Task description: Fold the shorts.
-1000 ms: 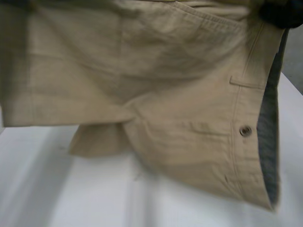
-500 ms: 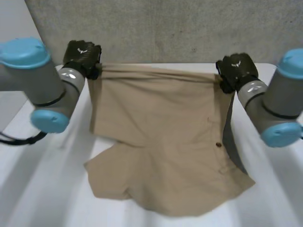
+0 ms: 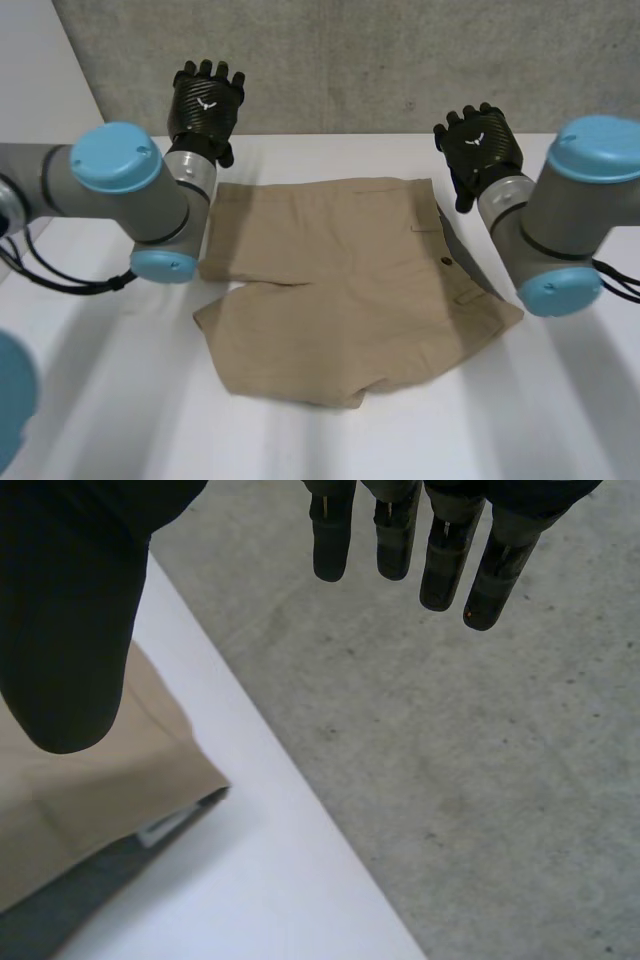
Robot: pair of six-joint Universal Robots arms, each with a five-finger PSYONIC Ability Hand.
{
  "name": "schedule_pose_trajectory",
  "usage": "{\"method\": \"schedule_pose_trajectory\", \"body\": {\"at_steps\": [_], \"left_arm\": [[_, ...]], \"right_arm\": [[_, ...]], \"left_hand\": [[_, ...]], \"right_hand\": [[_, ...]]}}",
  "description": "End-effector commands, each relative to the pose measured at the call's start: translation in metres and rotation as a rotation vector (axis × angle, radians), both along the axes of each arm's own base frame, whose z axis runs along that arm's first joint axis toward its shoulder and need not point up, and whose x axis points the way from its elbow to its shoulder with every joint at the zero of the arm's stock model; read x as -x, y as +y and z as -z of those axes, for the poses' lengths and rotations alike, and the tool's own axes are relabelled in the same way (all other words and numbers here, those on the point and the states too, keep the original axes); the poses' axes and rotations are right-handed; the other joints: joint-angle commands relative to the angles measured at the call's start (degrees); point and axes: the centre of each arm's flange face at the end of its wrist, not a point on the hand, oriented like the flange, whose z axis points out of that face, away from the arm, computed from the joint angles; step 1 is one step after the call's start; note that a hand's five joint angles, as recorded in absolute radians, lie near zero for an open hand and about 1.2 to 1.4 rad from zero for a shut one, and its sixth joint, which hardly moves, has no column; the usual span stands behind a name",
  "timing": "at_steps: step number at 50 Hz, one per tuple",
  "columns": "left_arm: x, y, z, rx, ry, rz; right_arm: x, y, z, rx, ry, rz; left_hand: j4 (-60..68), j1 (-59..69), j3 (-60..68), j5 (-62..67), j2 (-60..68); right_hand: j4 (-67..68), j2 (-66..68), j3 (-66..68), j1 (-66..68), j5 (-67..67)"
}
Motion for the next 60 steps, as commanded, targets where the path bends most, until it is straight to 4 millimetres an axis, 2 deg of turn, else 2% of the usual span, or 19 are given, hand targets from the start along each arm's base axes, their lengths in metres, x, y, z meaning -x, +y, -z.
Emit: {"method": "schedule_pose_trajectory", "body": {"at_steps": [1, 4, 5, 7, 8, 11, 12, 16, 20, 27, 35, 45, 54, 56, 58, 60], "left_arm": [[-0.013, 0.077, -0.011, -0.135, -0.053, 0.043], [-0.017, 0.108, -0.005, -0.208, -0.075, 0.072], [-0.020, 0.127, -0.001, -0.257, -0.082, 0.092], [-0.024, 0.146, 0.004, -0.309, -0.082, 0.110], [-0.027, 0.164, 0.010, -0.365, -0.075, 0.128], [-0.033, 0.189, 0.020, -0.455, -0.052, 0.152], [-0.036, 0.202, 0.025, -0.506, -0.033, 0.165], [-0.043, 0.229, 0.040, -0.638, -0.003, 0.180], [-0.051, 0.241, 0.052, -0.737, 0.010, 0.161], [-0.057, 0.243, 0.068, -0.795, -0.007, 0.134], [-0.054, 0.235, 0.087, -0.819, -0.021, 0.117], [-0.052, 0.226, 0.094, -0.819, -0.021, 0.106], [-0.050, 0.211, 0.103, -0.793, -0.009, 0.081], [-0.050, 0.208, 0.103, -0.782, -0.010, 0.073], [-0.051, 0.202, 0.101, -0.758, -0.017, 0.055], [-0.051, 0.197, 0.101, -0.733, -0.034, 0.045]], "right_arm": [[0.017, 0.054, -0.008, -0.180, 0.052, -0.107], [0.029, 0.066, 0.001, -0.272, 0.076, -0.137], [0.040, 0.070, 0.009, -0.337, 0.080, -0.144], [0.050, 0.073, 0.014, -0.376, 0.081, -0.153], [0.058, 0.076, 0.018, -0.400, 0.081, -0.171], [0.069, 0.082, 0.023, -0.418, 0.089, -0.209], [0.077, 0.085, 0.029, -0.434, 0.097, -0.228], [0.095, 0.087, 0.043, -0.462, 0.123, -0.261], [0.103, 0.088, 0.051, -0.460, 0.155, -0.289], [0.108, 0.078, 0.077, -0.482, 0.172, -0.291], [0.107, 0.070, 0.092, -0.463, 0.177, -0.291], [0.107, 0.061, 0.095, -0.411, 0.190, -0.280], [0.109, 0.055, 0.100, -0.413, 0.199, -0.255], [0.109, 0.054, 0.099, -0.406, 0.201, -0.252], [0.109, 0.051, 0.098, -0.396, 0.201, -0.250], [0.109, 0.049, 0.096, -0.392, 0.196, -0.242]], "left_hand": [[3.13, 3.38, 2.76, 2.12, 3.15], [5.98, 6.23, 5.60, 4.97, 5.99], [9.16, 9.41, 8.78, 8.15, 9.18], [11.03, 11.28, 10.66, 10.02, 11.05], [15.54, 15.79, 15.16, 14.53, 15.55], [23.80, 24.06, 23.43, 22.80, 23.82], [26.32, 26.57, 25.95, 25.31, 26.34], [28.87, 29.12, 28.49, 27.86, 28.89], [28.87, 29.12, 28.49, 27.86, 28.89], [31.38, 31.63, 31.01, 30.37, 31.40], [37.61, 37.86, 37.24, 36.60, 37.63], [44.84, 45.09, 44.46, 43.83, 44.85], [63.50, 63.76, 63.13, 62.49, 63.52], [65.70, 65.95, 65.32, 64.69, 65.71], [68.38, 68.63, 68.00, 67.37, 68.40], [68.38, 68.63, 68.00, 67.37, 68.40]], "right_hand": [[-3.24, -2.76, -1.89, -1.59, -4.00], [-3.24, -2.76, -1.89, -1.59, -4.00], [-2.67, -2.19, -1.32, -1.02, -3.42], [1.03, 1.51, 2.38, 2.68, 0.27], [6.71, 7.19, 8.06, 8.36, 5.95], [16.83, 17.31, 18.18, 18.48, 16.07], [20.53, 21.00, 21.88, 22.17, 19.77], [22.74, 23.22, 24.09, 24.39, 21.98], [24.09, 24.57, 25.44, 25.74, 23.34], [33.51, 33.99, 34.87, 35.16, 32.76], [37.55, 38.03, 38.90, 39.20, 36.79], [41.25, 41.73, 42.60, 42.90, 40.50], [42.26, 42.73, 43.61, 43.90, 41.50], [46.44, 46.92, 47.79, 48.09, 45.68], [65.72, 66.19, 67.07, 67.37, 64.96], [66.76, 67.24, 68.11, 68.41, 66.00]]}}
